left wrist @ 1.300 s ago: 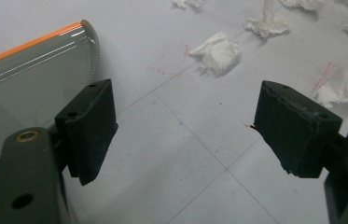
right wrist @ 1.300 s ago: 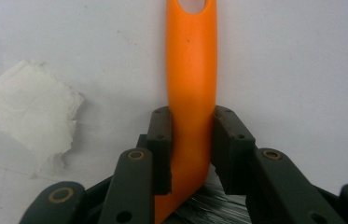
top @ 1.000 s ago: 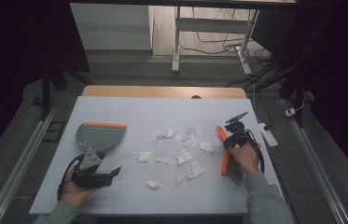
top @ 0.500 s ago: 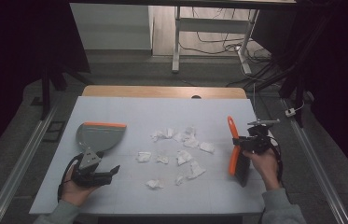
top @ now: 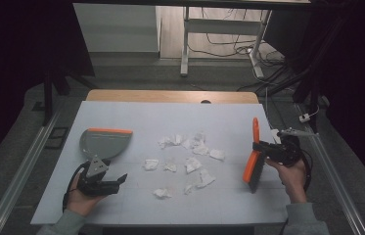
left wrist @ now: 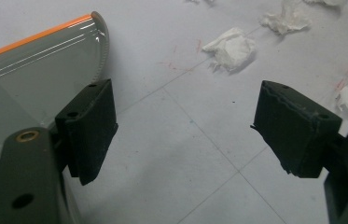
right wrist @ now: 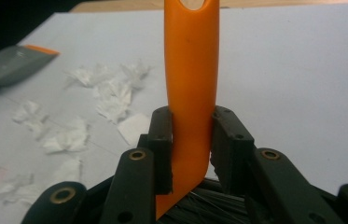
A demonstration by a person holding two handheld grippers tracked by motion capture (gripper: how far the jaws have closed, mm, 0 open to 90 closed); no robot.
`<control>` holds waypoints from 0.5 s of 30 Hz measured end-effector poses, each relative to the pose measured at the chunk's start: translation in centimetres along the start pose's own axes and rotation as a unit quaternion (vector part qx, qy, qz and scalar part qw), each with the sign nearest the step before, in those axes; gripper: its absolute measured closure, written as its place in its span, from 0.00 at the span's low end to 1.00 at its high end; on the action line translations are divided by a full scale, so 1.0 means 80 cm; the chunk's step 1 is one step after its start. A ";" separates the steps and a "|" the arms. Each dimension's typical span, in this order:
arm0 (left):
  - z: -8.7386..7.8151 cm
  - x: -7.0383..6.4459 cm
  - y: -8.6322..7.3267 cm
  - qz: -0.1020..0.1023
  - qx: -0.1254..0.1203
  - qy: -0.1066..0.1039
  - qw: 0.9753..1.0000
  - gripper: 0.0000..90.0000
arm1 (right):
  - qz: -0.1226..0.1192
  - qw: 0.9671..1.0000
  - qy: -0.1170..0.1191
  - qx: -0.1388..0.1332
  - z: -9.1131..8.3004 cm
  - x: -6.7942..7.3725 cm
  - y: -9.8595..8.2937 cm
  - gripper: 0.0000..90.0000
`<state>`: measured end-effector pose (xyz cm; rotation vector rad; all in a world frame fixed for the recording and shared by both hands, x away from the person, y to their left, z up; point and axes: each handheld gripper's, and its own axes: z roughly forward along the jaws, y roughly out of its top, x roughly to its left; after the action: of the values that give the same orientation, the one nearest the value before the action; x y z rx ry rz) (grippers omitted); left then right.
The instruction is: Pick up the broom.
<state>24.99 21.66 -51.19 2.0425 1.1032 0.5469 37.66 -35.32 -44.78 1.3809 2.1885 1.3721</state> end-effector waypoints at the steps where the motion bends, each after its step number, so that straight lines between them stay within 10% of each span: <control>1: 0.000 0.000 0.000 0.000 0.000 0.000 1.000 0.25 | 0.003 1.000 0.003 -0.007 -0.002 0.000 0.000 0.79; 15: 0.001 -0.002 0.000 0.004 -0.001 0.000 1.000 0.25 | 0.015 0.993 0.075 -0.086 -0.010 0.005 0.005 0.79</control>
<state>24.96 21.52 -51.23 2.0475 1.0943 0.5523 37.22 -35.43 -43.94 1.2938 2.0863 1.6810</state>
